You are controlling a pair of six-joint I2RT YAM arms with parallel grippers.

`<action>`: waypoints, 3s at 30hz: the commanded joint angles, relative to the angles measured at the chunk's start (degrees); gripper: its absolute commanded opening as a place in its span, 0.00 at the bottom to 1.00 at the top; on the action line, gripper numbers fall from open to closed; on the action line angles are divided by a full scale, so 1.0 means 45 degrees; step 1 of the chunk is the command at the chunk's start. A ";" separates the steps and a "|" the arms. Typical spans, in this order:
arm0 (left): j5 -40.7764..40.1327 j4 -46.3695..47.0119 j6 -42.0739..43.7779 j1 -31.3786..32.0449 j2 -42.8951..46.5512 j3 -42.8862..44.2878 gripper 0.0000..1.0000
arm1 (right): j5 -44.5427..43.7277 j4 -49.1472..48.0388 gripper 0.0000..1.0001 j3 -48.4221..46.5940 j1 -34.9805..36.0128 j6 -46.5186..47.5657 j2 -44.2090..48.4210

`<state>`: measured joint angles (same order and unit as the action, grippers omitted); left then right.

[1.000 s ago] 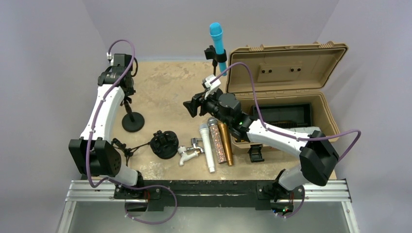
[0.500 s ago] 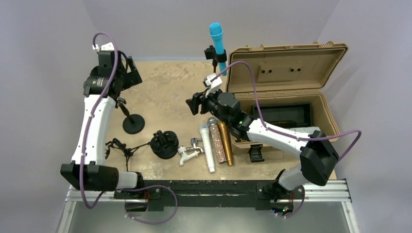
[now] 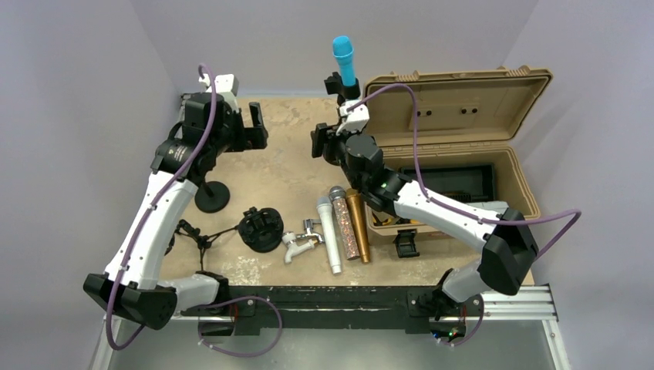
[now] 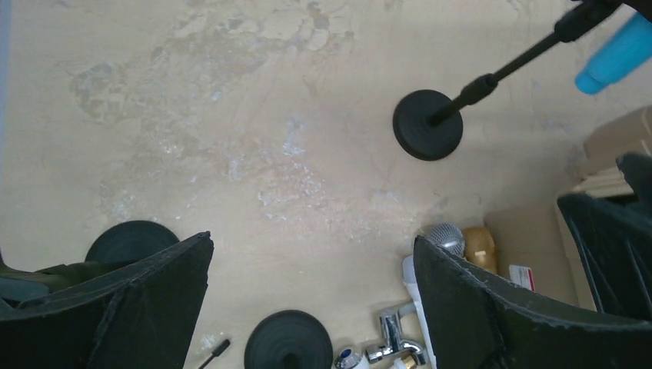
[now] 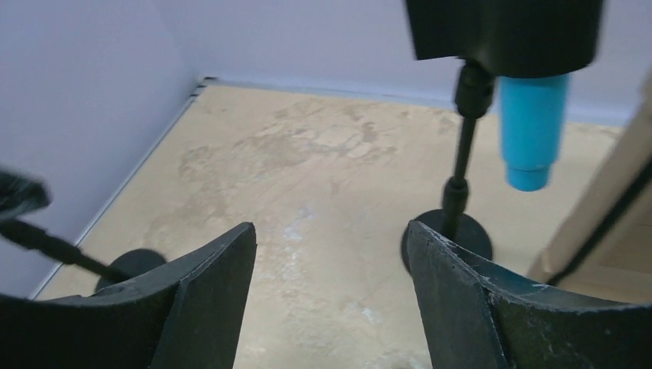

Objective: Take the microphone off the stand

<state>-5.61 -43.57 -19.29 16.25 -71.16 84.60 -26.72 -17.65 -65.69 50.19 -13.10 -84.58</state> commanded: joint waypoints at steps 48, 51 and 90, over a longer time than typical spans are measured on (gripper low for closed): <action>0.1424 0.1205 0.0007 0.0412 0.1409 -0.0381 0.99 | -0.3761 0.3980 0.86 -1.4504 -0.2101 0.7131 -0.7006; 0.1299 0.1208 0.0024 0.0412 0.1343 -0.0419 0.99 | -0.3745 0.3975 0.83 -1.4560 -0.2235 0.7041 -0.7192; 0.0813 0.1957 0.0569 0.0412 0.1513 -0.1193 0.99 | 0.3762 0.4247 0.15 -1.2663 0.0329 0.7144 -0.5101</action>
<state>-1.37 -38.04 -17.69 18.04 -65.69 79.79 -20.64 3.38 -124.03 52.16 22.06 -114.19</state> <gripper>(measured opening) 0.993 0.495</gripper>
